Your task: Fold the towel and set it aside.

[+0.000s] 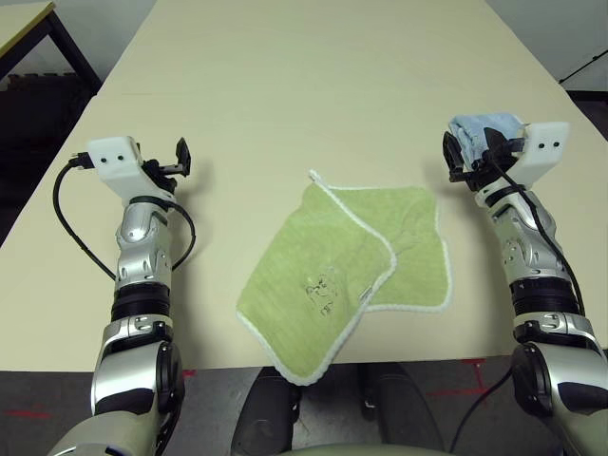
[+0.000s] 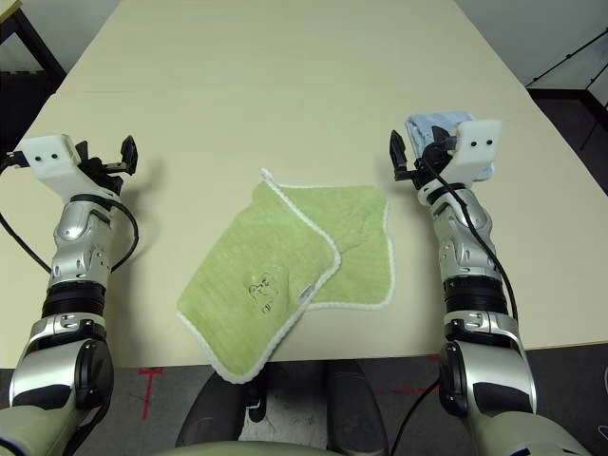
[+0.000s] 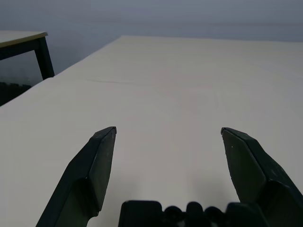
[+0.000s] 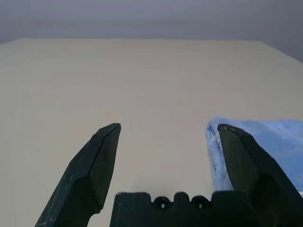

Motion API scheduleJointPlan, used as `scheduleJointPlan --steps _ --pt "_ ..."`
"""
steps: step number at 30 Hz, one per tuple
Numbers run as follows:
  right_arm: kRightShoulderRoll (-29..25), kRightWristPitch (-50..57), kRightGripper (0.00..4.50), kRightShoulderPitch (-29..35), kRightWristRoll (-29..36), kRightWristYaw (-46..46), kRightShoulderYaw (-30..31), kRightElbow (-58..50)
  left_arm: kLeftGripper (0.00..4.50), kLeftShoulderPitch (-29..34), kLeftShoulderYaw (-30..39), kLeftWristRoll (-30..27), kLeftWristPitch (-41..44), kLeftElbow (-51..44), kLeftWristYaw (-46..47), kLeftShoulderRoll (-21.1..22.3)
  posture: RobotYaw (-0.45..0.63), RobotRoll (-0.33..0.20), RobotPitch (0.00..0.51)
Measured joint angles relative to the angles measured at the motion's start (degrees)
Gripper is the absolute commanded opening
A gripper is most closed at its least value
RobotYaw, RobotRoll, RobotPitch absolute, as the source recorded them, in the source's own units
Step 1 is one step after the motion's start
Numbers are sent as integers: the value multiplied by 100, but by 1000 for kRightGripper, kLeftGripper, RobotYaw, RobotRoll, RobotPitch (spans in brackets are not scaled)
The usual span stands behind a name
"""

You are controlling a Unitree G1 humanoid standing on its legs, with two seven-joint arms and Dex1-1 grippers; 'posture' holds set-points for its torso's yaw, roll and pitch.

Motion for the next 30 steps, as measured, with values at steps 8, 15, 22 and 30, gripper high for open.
scheduleJointPlan --steps 8,15,22,30 --pt "13 207 4469 257 75 -157 1 -475 4483 11 -148 -36 13 -2 -329 -37 -16 0 198" --pt "35 321 4469 287 79 -317 2 -787 4483 -242 -146 -157 57 254 -855 137 2 0 199" --pt "102 332 4469 279 46 -617 3 -798 4483 -1006 -142 -159 -29 1290 -1443 512 26 0 209" --pt "-258 390 4469 92 414 247 -71 -214 4483 -1241 -598 -570 737 1373 -4226 844 17 0 241"
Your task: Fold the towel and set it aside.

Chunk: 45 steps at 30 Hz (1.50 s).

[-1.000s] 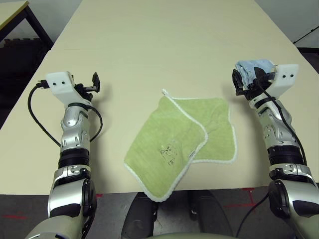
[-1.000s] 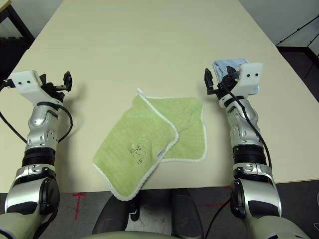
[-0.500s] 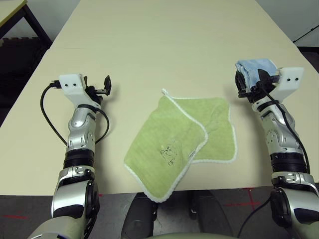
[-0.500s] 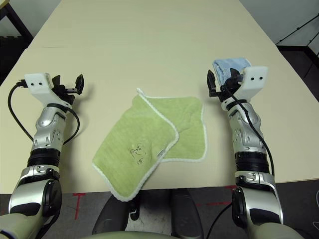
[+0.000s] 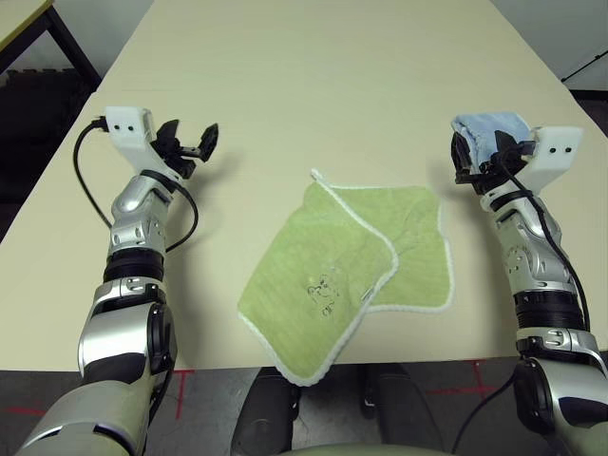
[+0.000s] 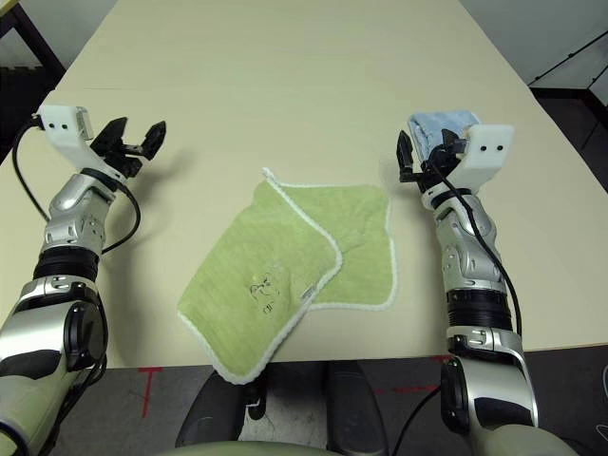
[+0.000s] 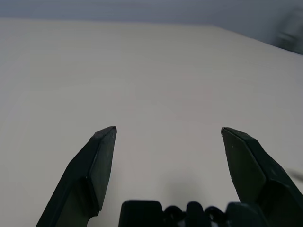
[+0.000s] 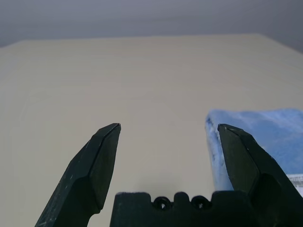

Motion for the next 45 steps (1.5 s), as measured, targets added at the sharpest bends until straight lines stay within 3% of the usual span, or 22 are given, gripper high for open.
scheduleJointPlan --steps 8,15,20,27,35,44,45 --pt "-436 252 4469 -182 118 1149 86 217 4483 -486 -780 306 -492 414 -2588 471 -19 0 244" --pt "-1195 894 4469 -757 50 2456 564 361 4483 -494 -896 345 -970 555 -3507 560 -26 0 239" --pt "-1819 1612 4469 -1631 -512 3528 1344 1112 4483 -425 -879 323 -1048 319 -3595 656 -10 0 240" --pt "-1802 1721 4469 -2435 -1352 4064 2125 2232 4483 150 -839 120 -523 -721 -3463 660 27 0 247" --pt "-1452 1567 4469 -2461 -1776 4116 2328 2463 4483 554 -796 -26 -62 -1490 -3220 675 46 0 246" --pt "-1458 1749 4469 -2401 -2153 4321 2618 2026 4483 773 -796 -174 286 -1890 -3191 713 45 0 244" --pt "-1464 1765 4096 -2392 -2180 4346 2647 1985 4500 783 -796 -212 336 -1902 -3200 713 42 0 243"
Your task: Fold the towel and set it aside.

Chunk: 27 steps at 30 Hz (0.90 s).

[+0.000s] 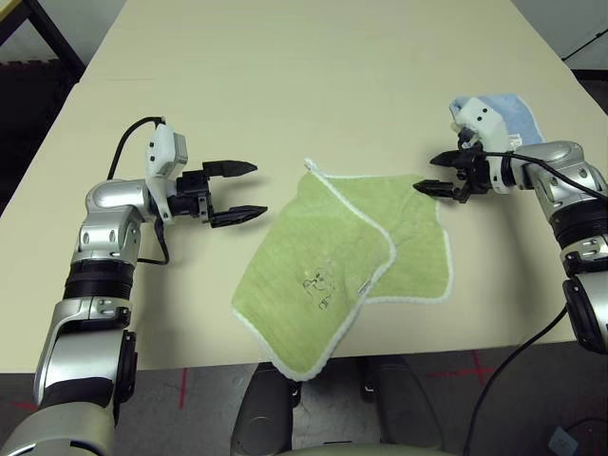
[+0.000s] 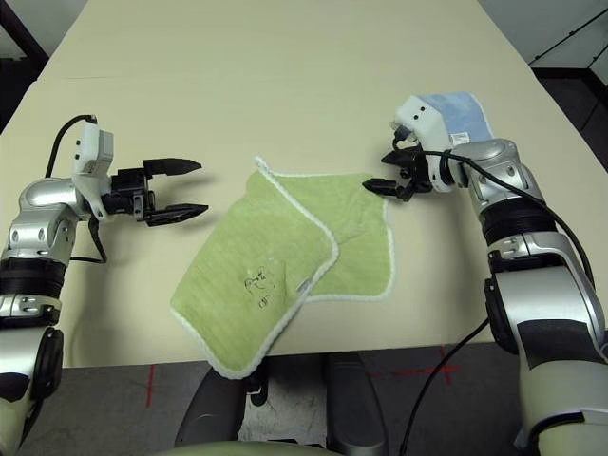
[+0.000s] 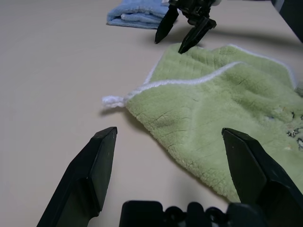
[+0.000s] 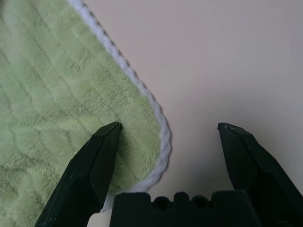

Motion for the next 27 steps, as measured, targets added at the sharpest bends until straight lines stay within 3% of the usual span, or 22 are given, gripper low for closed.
scheduleJointPlan --steps 11,12,20,27 --pt "-59 154 200 -1 -102 161 77 -185 4500 52 -1 -124 275 -158 7 0 41 0 242" --pt "-47 174 10 -34 -97 149 66 -150 4500 53 -1 -125 309 -160 38 0 41 0 242" --pt "471 -541 10 -654 731 -649 -1145 235 4500 113 135 -308 935 -454 794 -121 33 0 236" --pt "711 -1265 10 -829 1105 -777 -1447 232 4500 170 222 -408 1577 -811 1447 -287 28 0 231"
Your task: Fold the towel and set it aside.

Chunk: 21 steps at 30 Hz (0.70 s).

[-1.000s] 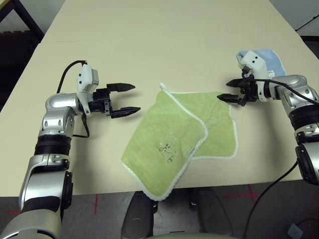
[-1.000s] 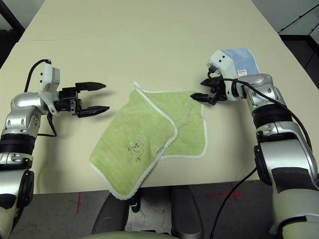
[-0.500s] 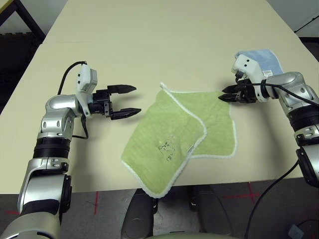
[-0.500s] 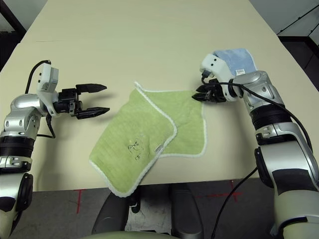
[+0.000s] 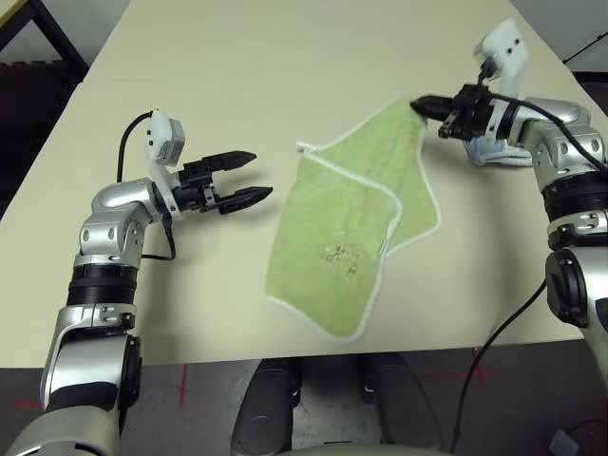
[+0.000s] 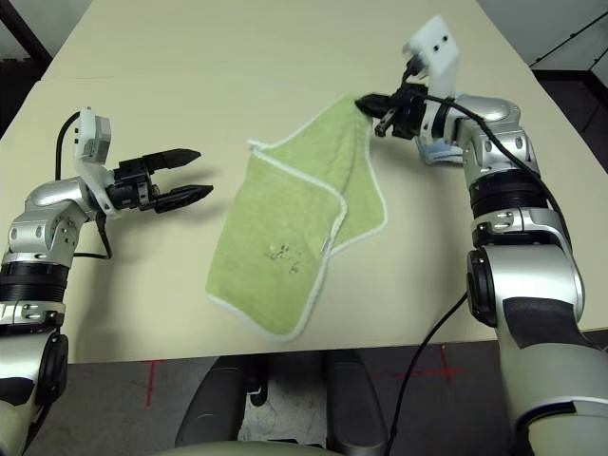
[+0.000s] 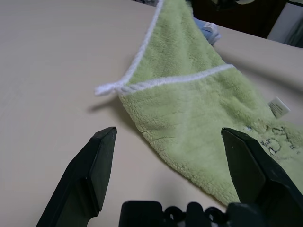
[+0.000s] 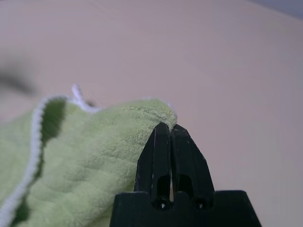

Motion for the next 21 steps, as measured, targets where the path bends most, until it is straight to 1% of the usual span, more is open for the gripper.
scheduleJointPlan --steps 4,8,11,13,15,16,19,21 --pt "159 -344 10 -466 210 60 -17 -26 4500 -65 24 -181 329 -60 359 -290 29 0 229" --pt "268 -653 10 -1244 442 71 -230 -183 4500 -472 32 -299 579 -50 727 -544 18 0 226" --pt "351 -997 10 -1857 493 -162 -373 -43 4500 -813 79 -349 678 -48 862 -633 13 0 224" --pt "364 -1194 10 -2265 607 -468 -612 221 4500 -887 89 -377 742 -47 906 -660 12 0 224" --pt "349 -1319 10 -2525 739 -622 -820 248 4500 -892 93 -389 792 -35 932 -698 12 0 227" --pt "348 -1351 10 -2524 777 -590 -848 199 4500 -892 94 -390 811 -31 941 -710 14 0 228" --pt "456 -1324 10 -2135 798 -439 -807 126 4500 -892 105 -393 864 -32 1031 -775 17 0 231" --pt "569 -1228 10 -1967 799 -440 -799 150 4500 -915 217 -453 969 -31 1270 -924 21 0 231"
